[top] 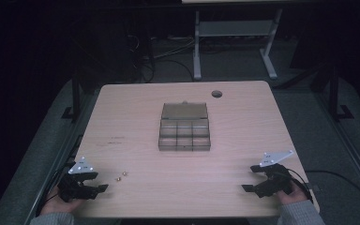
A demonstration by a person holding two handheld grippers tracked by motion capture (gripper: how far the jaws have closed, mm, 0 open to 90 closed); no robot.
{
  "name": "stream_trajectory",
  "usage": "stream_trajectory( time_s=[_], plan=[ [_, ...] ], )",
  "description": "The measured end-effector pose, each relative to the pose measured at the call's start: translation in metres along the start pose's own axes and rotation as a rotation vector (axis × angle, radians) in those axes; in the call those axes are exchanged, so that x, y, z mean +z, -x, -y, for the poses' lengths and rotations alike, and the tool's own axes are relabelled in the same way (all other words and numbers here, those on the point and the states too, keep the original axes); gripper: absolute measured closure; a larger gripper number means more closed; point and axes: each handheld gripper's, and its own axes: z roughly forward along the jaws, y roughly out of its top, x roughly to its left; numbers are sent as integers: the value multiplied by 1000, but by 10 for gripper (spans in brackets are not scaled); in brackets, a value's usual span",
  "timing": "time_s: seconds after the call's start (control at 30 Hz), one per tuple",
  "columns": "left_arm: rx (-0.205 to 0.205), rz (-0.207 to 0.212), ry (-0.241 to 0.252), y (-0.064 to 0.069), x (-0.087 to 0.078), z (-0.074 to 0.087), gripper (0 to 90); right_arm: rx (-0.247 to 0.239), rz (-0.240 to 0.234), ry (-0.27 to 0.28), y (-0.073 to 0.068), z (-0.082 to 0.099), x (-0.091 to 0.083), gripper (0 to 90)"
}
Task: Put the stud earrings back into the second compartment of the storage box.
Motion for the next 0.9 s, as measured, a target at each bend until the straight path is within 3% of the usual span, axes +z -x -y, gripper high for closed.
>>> stream_trajectory(
  time_s=[0.13,0.4,0.9],
  plan=[
    [4,4,27,1,-2,-1,348,-5,-3,2,0,0,0,145],
    [6,20,24,2,1,-4,350,-11,-4,-2,0,0,1,145],
    [74,35,29,9,7,-17,451,-15,-6,-8,-1,-1,2,145]
  ],
)
